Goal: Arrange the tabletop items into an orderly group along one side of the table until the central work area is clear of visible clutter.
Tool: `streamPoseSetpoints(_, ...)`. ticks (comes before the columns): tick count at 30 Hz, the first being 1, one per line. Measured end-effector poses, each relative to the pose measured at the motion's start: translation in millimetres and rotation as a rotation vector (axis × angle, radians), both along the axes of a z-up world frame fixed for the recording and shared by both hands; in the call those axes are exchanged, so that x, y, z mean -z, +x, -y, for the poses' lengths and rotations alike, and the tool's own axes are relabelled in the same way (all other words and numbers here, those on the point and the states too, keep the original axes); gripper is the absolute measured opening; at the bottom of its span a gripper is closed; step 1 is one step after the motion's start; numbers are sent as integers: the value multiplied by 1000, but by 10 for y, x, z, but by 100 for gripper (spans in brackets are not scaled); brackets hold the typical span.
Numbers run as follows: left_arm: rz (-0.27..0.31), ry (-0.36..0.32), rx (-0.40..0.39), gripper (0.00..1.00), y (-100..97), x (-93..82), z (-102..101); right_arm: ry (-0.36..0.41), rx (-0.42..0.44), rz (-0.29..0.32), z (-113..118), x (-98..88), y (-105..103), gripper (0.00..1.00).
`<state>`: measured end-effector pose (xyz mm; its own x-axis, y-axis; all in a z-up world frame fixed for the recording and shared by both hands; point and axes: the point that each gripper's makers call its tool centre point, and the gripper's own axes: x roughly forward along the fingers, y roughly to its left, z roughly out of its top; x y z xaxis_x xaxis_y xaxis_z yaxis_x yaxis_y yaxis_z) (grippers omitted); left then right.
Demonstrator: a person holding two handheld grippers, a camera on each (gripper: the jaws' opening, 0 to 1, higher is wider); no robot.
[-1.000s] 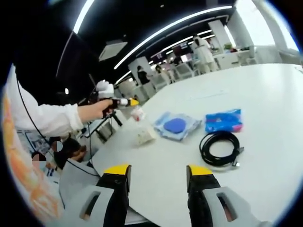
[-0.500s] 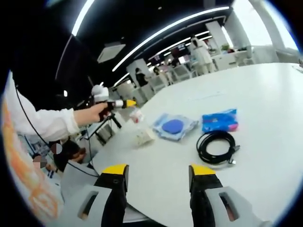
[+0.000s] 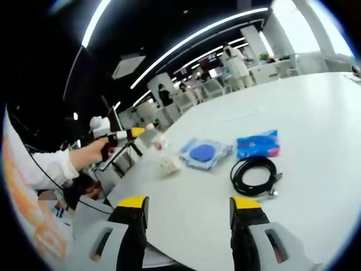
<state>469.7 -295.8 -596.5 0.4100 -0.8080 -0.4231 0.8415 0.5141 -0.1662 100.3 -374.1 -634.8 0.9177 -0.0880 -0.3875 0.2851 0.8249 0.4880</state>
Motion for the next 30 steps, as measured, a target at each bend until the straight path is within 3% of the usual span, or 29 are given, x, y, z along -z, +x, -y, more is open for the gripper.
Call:
streamPoseSetpoints(13, -21, 7, 63, 71, -465, 148, -416, 9, 61, -1, 138, 1, -161, 56)
streamPoseSetpoints(20, -55, -7, 69, 68, -567, 220, -547, 26, 94, -11, 153, 5, -194, 53)
streamPoseSetpoints(24, -85, -18, 77, 64, -605, 284, -599, 38, 100, -16, 123, 24, -180, 50)
streamPoseSetpoints(27, -136, -9, 104, 53, -678, 383, -626, 47, 108, -15, 101, 33, -176, 47)
streamPoseSetpoints(30, -136, -18, 101, 52, -685, 399, -653, 56, 122, -14, 100, 36, -168, 47)
